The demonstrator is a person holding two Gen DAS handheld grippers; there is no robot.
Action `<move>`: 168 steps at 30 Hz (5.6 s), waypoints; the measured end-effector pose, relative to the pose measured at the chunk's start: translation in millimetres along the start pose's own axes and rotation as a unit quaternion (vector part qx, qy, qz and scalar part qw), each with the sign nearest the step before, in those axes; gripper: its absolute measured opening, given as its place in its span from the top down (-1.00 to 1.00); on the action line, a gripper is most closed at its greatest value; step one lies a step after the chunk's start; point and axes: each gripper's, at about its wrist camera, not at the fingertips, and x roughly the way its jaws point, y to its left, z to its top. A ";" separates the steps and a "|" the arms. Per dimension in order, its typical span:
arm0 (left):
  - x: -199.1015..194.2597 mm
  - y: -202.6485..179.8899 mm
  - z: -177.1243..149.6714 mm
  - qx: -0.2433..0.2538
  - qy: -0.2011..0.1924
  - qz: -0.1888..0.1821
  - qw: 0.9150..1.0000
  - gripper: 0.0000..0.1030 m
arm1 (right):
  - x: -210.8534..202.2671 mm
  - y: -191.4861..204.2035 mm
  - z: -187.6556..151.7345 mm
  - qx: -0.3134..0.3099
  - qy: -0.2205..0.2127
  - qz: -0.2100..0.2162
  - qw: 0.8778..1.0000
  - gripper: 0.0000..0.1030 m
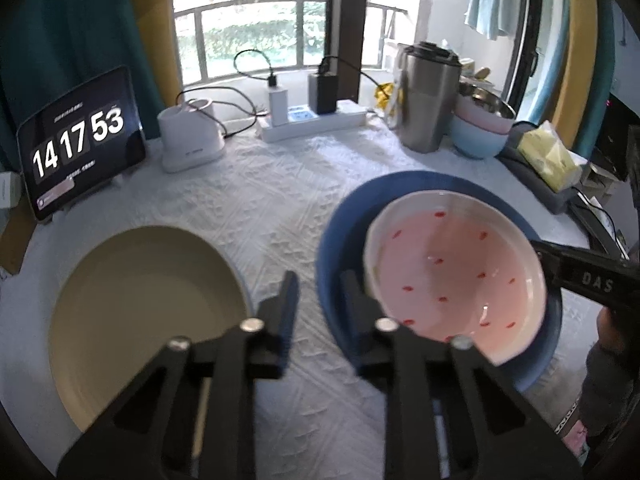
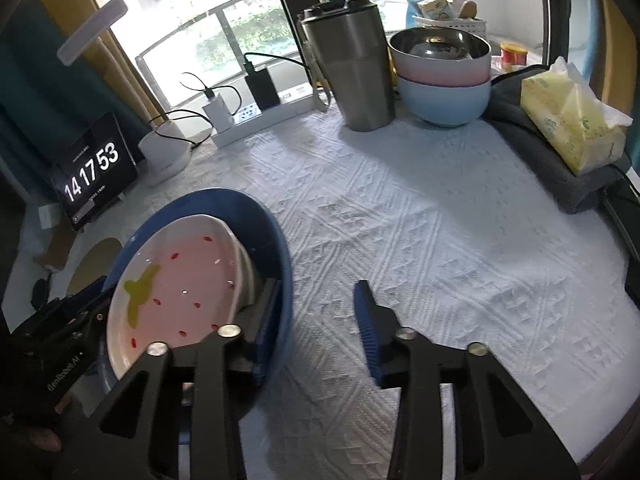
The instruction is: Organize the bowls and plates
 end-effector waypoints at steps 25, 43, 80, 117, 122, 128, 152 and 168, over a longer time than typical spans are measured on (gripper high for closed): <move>-3.7 -1.1 -0.4 -0.017 -0.007 -0.011 1.000 0.81 | -1.5 14.6 -0.4 0.008 -0.014 -0.019 1.000 0.80; -5.9 0.1 1.1 -0.035 -0.009 -0.013 0.999 0.81 | -2.1 16.1 1.0 0.005 -0.013 -0.026 1.000 0.80; -37.5 13.8 8.0 -0.048 -0.043 -0.032 0.997 0.81 | -34.6 35.7 12.8 0.002 -0.042 -0.011 0.999 0.80; -75.1 108.6 -2.1 -0.101 -0.076 -0.019 0.992 0.81 | -30.8 136.7 18.2 -0.055 -0.046 0.009 0.997 0.80; -77.9 123.2 -6.8 -0.110 -0.078 -0.014 0.991 0.81 | -25.9 152.0 17.3 -0.063 -0.043 0.014 0.997 0.80; -79.6 141.9 -12.5 -0.121 -0.076 -0.007 0.990 0.81 | -16.6 171.2 16.2 -0.073 -0.036 0.019 0.996 0.80; -79.5 212.0 -36.0 -0.168 -0.068 0.020 0.983 0.81 | 21.0 243.1 7.0 -0.114 -0.005 0.034 0.993 0.80; -68.3 230.9 -42.9 -0.178 -0.054 0.027 0.982 0.81 | 44.4 259.1 5.4 -0.118 0.018 0.037 0.992 0.80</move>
